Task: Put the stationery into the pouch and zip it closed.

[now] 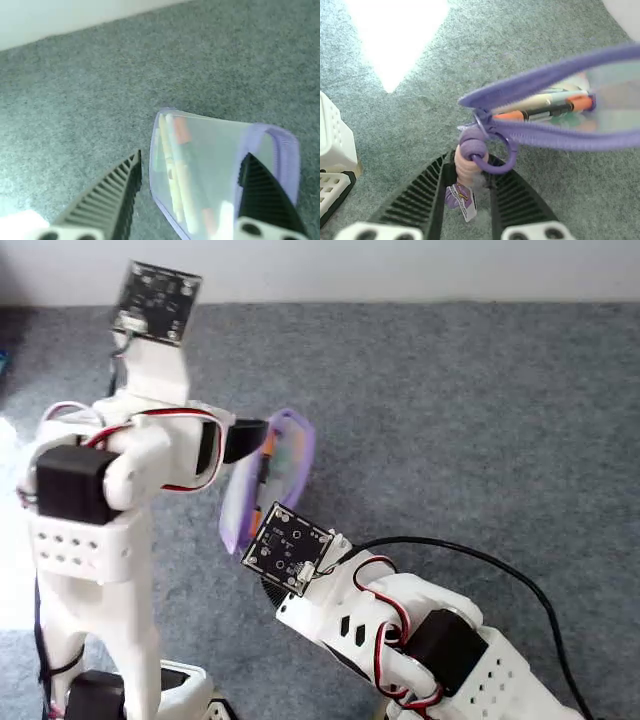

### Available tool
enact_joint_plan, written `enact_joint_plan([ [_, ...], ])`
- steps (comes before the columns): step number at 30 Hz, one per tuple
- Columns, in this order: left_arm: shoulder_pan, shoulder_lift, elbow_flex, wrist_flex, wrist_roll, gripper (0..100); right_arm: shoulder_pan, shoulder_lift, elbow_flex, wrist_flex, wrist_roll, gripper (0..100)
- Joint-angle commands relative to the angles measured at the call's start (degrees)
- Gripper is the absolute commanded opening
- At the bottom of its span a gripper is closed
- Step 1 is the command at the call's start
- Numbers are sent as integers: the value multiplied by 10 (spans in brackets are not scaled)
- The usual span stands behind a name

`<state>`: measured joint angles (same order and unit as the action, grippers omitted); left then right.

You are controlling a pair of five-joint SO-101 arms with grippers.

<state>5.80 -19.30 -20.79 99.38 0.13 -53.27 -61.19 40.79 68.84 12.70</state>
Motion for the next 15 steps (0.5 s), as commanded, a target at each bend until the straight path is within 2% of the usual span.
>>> enact_joint_plan([
  [1,0,-17,-43,11,6,301,12,-10,-34,-31,-5,8],
  [6,34,-40,-11,11,3,299,56,0,-35,-78,5,8],
  [10,6,-54,4,11,-3,299,91,19,-55,-111,16,8],
  [15,-21,-95,65,11,-69,299,141,63,-106,-116,23,8],
])
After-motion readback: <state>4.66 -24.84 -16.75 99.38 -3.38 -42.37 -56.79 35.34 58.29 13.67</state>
